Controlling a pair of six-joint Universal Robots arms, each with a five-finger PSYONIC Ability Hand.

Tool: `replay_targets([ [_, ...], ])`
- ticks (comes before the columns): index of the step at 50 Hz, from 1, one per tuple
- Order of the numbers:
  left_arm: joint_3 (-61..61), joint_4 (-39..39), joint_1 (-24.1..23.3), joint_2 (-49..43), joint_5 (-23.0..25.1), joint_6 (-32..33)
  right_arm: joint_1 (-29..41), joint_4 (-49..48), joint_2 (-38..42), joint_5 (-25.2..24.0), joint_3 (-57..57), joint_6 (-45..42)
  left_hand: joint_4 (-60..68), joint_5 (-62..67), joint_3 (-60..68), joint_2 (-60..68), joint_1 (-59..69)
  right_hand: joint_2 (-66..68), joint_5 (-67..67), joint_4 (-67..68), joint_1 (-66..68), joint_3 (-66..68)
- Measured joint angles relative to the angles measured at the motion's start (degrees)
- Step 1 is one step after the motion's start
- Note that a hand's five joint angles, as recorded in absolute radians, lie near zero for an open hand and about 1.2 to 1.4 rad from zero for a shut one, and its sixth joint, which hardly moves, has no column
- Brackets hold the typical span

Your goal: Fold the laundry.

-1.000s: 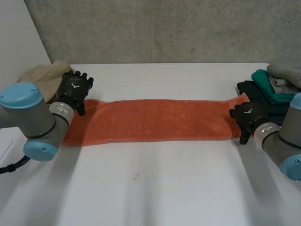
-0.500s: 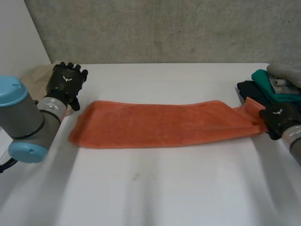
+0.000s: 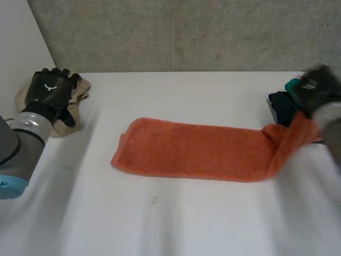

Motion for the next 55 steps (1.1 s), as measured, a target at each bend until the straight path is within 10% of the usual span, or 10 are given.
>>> replay_targets([
  [18,-3.1,0.0,2.0,2.5,0.2,-3.7,38.6,-12.9,29.9,-24.1,-22.9,-1.1,0.0,0.0,0.0,0.0,0.0,-2.5,-2.2,-2.6,-2.3,-2.3],
  [21,-3.2,0.0,1.7,2.4,0.2,-4.0,40.6,-13.2,32.9,-25.3,-23.9,-1.0,-0.5,-0.3,-0.6,-0.4,0.0,-33.3,-31.0,-32.7,-32.2,-32.5],
  [26,-2.6,0.0,0.4,2.1,0.3,-4.0,41.2,-12.7,31.3,-21.9,-22.8,1.0,-1.6,-0.8,-1.6,-1.1,0.0,-55.1,-52.8,-54.7,-45.5,-55.6],
  [40,1.4,0.2,-14.2,-1.6,1.2,-4.7,29.0,-5.7,12.5,-8.1,-5.1,34.3,-1.6,-0.8,-1.6,-1.1,0.0,-55.1,-52.8,-54.7,-45.5,-55.6],
  [55,14.6,0.2,-19.0,-19.7,-2.3,-1.5,21.3,0.3,13.9,-5.6,1.4,38.0,-1.6,-0.8,-1.6,-1.1,0.0,-42.8,-42.7,-43.5,-35.6,-43.1],
])
